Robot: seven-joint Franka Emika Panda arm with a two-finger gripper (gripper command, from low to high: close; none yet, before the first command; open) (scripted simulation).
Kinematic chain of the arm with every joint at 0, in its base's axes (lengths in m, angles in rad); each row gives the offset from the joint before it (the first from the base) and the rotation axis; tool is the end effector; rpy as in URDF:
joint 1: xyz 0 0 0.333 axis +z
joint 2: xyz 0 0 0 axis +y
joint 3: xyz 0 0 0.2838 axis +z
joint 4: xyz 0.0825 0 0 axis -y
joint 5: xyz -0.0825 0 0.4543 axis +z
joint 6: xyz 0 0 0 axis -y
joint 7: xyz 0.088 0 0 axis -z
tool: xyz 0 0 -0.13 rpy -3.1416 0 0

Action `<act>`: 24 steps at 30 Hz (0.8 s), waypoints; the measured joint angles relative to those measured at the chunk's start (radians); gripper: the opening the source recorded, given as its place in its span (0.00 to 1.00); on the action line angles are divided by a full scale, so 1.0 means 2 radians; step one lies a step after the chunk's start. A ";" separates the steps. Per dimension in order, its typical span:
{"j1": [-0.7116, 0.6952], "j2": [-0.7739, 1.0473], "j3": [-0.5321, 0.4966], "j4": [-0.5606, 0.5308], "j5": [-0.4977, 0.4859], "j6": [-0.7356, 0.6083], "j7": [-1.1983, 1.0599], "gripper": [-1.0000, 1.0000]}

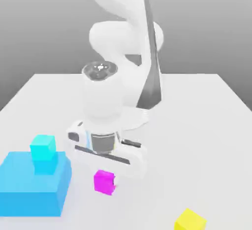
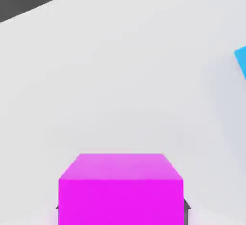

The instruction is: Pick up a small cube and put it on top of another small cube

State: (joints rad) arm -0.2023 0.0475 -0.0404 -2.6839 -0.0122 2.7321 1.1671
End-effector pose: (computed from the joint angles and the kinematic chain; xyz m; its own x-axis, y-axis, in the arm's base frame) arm 0.4279 -0.1060 0.0989 0.1714 -0.9852 0.0065 -0.9852 -0.1714 0.0020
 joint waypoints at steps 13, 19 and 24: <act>-0.132 -0.124 -0.054 -0.019 -0.018 -0.104 0.202 0.00; -0.131 -0.098 -0.056 -0.026 -0.014 -0.071 0.200 1.00; -0.134 -0.126 -0.053 -0.019 -0.019 -0.107 0.205 1.00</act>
State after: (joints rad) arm -0.4703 -0.2051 -0.1473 -2.7219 -0.0504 2.5185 1.5762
